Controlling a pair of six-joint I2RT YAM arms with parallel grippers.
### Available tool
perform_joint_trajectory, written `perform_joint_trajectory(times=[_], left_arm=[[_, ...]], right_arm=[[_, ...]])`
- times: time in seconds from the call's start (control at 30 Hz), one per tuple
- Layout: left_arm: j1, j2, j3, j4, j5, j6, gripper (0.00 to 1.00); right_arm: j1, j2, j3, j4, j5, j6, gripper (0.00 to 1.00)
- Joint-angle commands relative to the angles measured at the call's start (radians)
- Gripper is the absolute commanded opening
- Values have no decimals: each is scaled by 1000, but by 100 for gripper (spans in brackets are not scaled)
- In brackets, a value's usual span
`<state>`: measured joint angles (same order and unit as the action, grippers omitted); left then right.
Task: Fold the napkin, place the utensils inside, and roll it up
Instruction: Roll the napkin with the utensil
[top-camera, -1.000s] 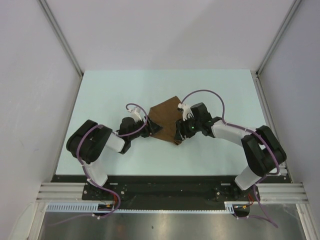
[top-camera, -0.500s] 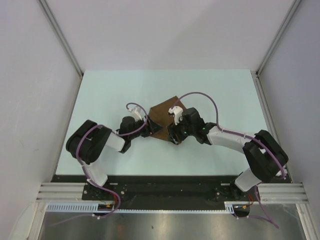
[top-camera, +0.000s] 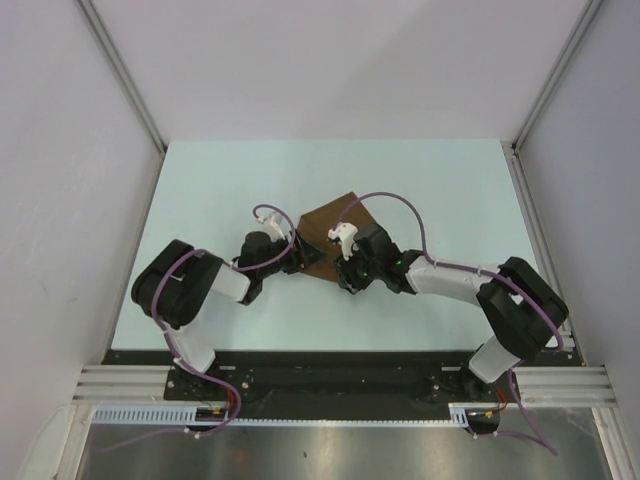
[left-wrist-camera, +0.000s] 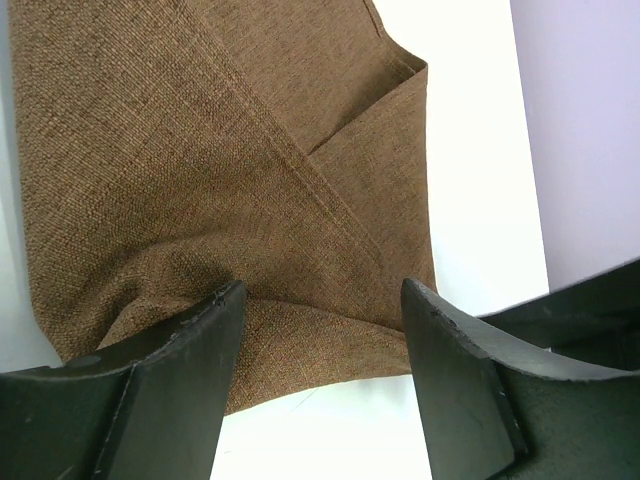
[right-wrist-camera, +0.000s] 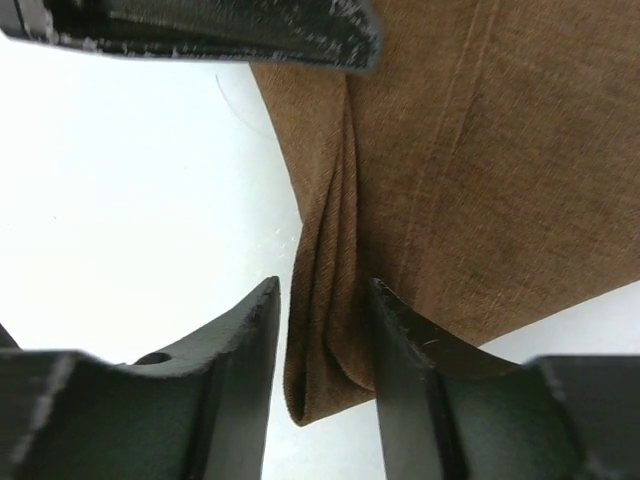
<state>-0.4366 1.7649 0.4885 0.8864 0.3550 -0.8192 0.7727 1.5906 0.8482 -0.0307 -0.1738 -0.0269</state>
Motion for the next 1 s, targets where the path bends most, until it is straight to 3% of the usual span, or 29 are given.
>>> perform_joint_trajectory(times=[0.0, 0.13, 0.17, 0.27, 0.4, 0.53, 0.73, 0.97], left_arm=[[1, 15, -10, -156, -40, 45, 71], [2, 13, -13, -156, -39, 46, 71], [2, 13, -11, -155, -37, 48, 71], [2, 8, -14, -155, -37, 61, 71], [2, -1, -11, -155, -39, 84, 72], [2, -21, -5, -158, -42, 107, 75], [2, -106, 22, -208, -45, 161, 82], [13, -257, 47, -398, -125, 307, 87]], right_arm=[[23, -9, -6, -24, 71, -25, 43], [19, 3, -5, -44, 103, -16, 34], [14, 5, -3, -46, 103, -15, 25], [-35, 12, 8, -46, -16, -1, 10], [-116, 69, 64, -95, -171, 2, 1], [-190, 153, 115, -179, -292, -2, 0], [-220, 259, 137, -219, -332, 18, 0], [-234, 313, 150, -230, -332, 22, 0]])
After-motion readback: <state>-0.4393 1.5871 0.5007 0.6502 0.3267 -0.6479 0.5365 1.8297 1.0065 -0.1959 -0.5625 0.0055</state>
